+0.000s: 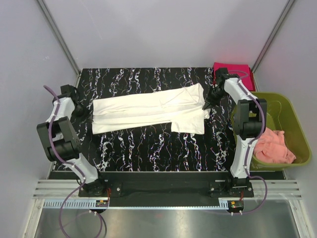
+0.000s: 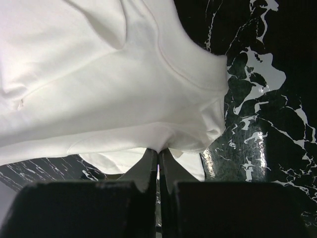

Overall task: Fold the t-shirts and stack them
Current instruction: Fold the tshirt

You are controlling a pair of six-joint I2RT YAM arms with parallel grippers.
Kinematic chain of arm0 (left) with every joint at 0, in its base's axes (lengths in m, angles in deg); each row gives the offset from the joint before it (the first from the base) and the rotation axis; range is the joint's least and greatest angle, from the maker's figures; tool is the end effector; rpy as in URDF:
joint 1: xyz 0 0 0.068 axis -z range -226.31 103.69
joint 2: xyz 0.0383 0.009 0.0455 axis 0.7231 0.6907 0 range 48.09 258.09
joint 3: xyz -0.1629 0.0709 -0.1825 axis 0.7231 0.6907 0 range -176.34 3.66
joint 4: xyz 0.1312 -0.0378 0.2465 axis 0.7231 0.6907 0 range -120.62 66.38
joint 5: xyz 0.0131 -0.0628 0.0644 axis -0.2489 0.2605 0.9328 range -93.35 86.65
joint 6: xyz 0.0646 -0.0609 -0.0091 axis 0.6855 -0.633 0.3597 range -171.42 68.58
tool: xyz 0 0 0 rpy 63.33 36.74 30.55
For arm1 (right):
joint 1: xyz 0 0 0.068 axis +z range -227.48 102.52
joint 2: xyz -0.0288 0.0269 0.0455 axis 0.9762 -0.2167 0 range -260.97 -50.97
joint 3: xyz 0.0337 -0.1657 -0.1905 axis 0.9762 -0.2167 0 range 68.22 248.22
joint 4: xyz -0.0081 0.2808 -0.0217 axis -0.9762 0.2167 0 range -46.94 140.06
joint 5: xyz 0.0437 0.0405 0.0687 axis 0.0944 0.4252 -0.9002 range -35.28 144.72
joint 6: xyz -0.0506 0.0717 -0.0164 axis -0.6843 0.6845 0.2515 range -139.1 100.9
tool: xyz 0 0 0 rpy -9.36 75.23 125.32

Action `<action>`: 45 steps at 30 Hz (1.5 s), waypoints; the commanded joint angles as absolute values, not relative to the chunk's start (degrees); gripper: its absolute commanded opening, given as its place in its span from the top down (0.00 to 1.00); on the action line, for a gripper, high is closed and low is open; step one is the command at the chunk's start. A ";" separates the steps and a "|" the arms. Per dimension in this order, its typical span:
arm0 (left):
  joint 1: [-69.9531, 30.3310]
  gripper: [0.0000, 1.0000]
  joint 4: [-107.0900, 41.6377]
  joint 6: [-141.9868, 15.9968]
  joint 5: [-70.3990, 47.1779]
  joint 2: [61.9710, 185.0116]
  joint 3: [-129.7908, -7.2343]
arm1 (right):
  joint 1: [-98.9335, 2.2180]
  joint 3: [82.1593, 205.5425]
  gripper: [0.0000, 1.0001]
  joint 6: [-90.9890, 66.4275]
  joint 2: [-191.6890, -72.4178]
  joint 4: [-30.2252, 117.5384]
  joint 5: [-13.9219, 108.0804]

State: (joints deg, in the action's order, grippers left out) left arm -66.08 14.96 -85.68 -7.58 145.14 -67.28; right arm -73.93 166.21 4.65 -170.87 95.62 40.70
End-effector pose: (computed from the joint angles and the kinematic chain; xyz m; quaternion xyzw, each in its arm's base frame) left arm 0.3445 0.1175 0.1478 -0.4429 0.8816 -0.0562 0.1531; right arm 0.4505 0.0473 0.1366 0.1562 0.9711 0.1492 0.1019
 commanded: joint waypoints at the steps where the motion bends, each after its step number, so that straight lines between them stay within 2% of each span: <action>1: -65.74 1.00 13.50 -83.93 -9.06 147.48 -71.92 | -74.58 170.43 1.00 4.02 -172.35 97.55 41.27; 13: -65.03 1.00 13.67 -84.29 -9.33 154.34 -74.39 | -74.67 173.24 1.00 4.02 -176.30 97.99 41.27; 38: -65.12 1.00 14.11 -86.22 -6.16 158.21 -76.41 | -74.59 185.63 1.00 4.81 -184.56 101.86 38.64; 45: -65.12 1.00 14.20 -86.39 -5.20 157.51 -76.76 | -74.67 186.52 1.00 6.92 -183.51 100.72 37.49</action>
State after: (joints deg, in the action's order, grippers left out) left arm -65.01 14.76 -85.98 -7.51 157.99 -74.34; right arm -74.13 184.14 5.46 -184.99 101.26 38.54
